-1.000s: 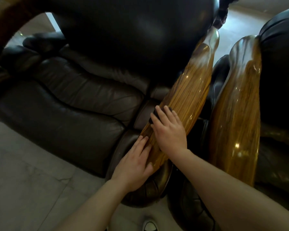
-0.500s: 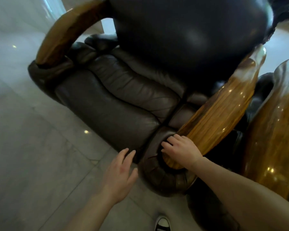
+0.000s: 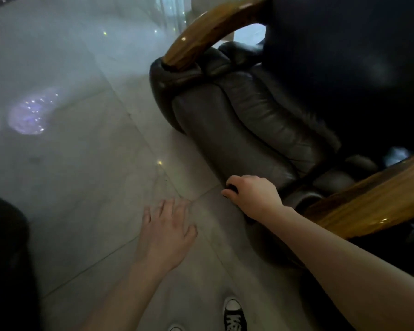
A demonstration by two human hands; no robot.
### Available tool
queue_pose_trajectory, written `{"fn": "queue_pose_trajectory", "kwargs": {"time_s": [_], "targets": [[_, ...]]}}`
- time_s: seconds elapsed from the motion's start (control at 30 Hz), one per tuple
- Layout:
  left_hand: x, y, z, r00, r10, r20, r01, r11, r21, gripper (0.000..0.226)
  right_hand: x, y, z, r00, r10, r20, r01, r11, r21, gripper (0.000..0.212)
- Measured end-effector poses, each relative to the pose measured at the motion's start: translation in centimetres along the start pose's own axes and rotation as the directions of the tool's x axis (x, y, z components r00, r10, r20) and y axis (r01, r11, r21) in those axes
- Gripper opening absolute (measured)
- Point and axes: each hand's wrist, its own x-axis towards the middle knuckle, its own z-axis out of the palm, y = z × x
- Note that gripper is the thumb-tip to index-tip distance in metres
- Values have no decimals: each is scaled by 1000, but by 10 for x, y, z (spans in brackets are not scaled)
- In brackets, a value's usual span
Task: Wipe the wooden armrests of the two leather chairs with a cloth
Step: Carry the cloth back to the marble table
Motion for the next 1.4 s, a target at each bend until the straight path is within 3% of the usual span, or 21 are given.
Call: {"fn": "queue_pose_trajectory", "kwargs": {"time_s": [0.43,0.8,1.4], "targets": [[-54,-76,2,925,-374,-68,371,927,-51,79,47,-129,-9,934,-358,2,358,933,35,40],[-125,-127,8,730,-673,-116,665,739,-103,76,46,-245,27,799,-586,136,591,807,11,46],[-320,-274,39,544,-837,-54,796,536,-281,70,-41,-487,111,618,-727,300,752,658,45,43]]}}
